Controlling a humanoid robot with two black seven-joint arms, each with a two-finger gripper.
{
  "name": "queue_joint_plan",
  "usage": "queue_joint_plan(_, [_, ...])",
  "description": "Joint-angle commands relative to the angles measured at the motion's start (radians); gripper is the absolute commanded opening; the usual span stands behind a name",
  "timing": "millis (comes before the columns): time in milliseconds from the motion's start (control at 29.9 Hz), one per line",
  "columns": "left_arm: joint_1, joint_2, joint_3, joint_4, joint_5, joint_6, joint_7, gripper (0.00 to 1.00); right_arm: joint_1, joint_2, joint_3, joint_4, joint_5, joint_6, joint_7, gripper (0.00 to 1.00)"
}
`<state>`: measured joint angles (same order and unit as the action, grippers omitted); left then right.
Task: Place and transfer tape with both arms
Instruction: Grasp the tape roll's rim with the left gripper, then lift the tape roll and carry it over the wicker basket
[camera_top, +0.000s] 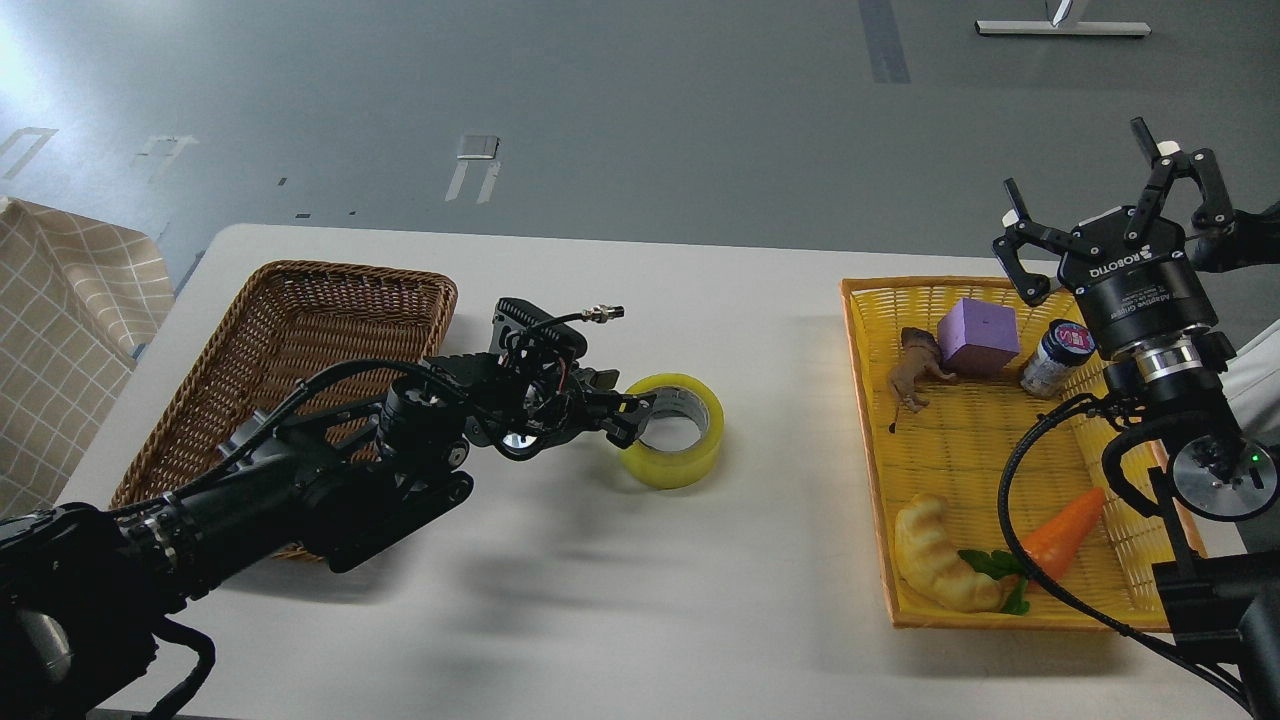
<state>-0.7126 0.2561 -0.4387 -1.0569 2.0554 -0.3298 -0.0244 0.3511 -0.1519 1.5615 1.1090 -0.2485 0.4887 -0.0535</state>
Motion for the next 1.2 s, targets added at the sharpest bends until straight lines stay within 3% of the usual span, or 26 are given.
queue_joint_plan(0, [0.007, 0.000, 0.000, 0.005, 0.000, 0.002, 0.000, 0.04, -0.001, -0.001, 0.000, 0.000, 0.000, 0.000, 0.001, 1.00])
queue_joint_plan(33, [0.007, 0.000, 0.000, 0.003, -0.003, 0.000, -0.008, 0.00, -0.001, -0.002, 0.000, 0.000, 0.000, 0.000, 0.001, 1.00])
queue_joint_plan(368, [-0.024, -0.005, -0.006, -0.031, -0.003, 0.005, -0.019, 0.00, -0.003, -0.001, 0.002, 0.000, 0.000, 0.000, 0.001, 1.00])
queue_joint_plan(601, [-0.166, 0.081, -0.006, -0.112, -0.078, 0.005, -0.035, 0.00, -0.003, -0.002, 0.002, 0.002, 0.000, 0.000, 0.001, 1.00])
queue_joint_plan(935, [-0.215, 0.305, -0.009, -0.118, -0.147, 0.018, -0.144, 0.00, -0.009, -0.002, 0.003, 0.002, 0.000, 0.000, 0.001, 1.00])
queue_joint_plan(1169, [-0.206, 0.498, -0.006, -0.118, -0.150, 0.046, -0.253, 0.00, -0.009, 0.003, 0.002, 0.002, 0.000, 0.000, 0.001, 1.00])
